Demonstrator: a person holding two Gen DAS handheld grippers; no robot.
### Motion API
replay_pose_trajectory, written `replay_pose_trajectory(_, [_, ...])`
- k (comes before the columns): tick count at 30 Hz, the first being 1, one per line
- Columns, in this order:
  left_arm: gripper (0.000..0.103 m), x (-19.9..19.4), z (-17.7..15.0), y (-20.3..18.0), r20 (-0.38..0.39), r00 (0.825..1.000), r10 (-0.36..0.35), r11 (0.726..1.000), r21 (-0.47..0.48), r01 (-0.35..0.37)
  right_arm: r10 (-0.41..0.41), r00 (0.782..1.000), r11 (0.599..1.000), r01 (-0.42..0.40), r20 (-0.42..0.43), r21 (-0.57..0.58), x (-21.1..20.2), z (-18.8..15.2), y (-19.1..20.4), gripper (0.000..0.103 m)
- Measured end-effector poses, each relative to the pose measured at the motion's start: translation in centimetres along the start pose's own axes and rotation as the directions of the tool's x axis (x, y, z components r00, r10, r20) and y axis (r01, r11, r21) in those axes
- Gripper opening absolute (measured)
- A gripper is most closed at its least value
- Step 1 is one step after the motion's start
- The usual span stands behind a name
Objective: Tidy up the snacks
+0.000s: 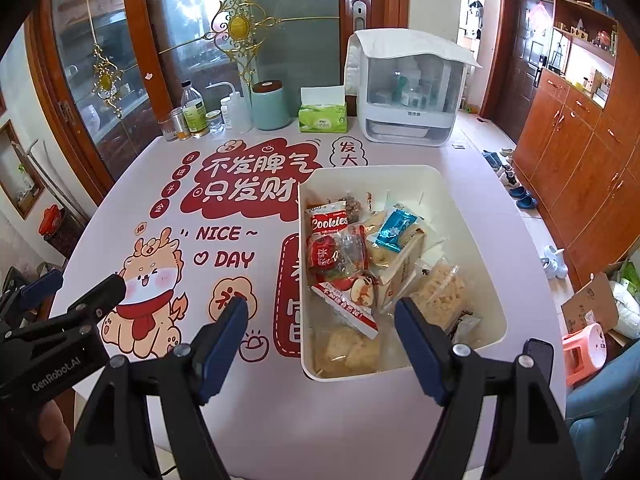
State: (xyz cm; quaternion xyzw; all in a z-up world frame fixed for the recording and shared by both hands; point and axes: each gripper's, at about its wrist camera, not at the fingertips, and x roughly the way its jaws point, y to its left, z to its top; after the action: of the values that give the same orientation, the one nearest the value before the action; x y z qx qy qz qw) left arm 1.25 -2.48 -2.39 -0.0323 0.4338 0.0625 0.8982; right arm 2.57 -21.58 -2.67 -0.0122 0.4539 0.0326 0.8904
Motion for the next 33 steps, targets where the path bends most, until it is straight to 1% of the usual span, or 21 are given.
replay_pose_trajectory(20, [0.096,-0.27,0.44,-0.12,-0.003,1.000,-0.019,0.999,0.039,0.019,0.012,1.000,1.000,-0.012,-0.012,0.007,0.26,-0.12,0.16,0.076])
replay_pose_trajectory(33, [0.096,-0.30,0.39,-0.27,-0.007,1.000,-0.019,0.999,0.039,0.020,0.017,1.000,1.000,-0.017,-0.024,0.012,0.51,-0.11,0.17,0.076])
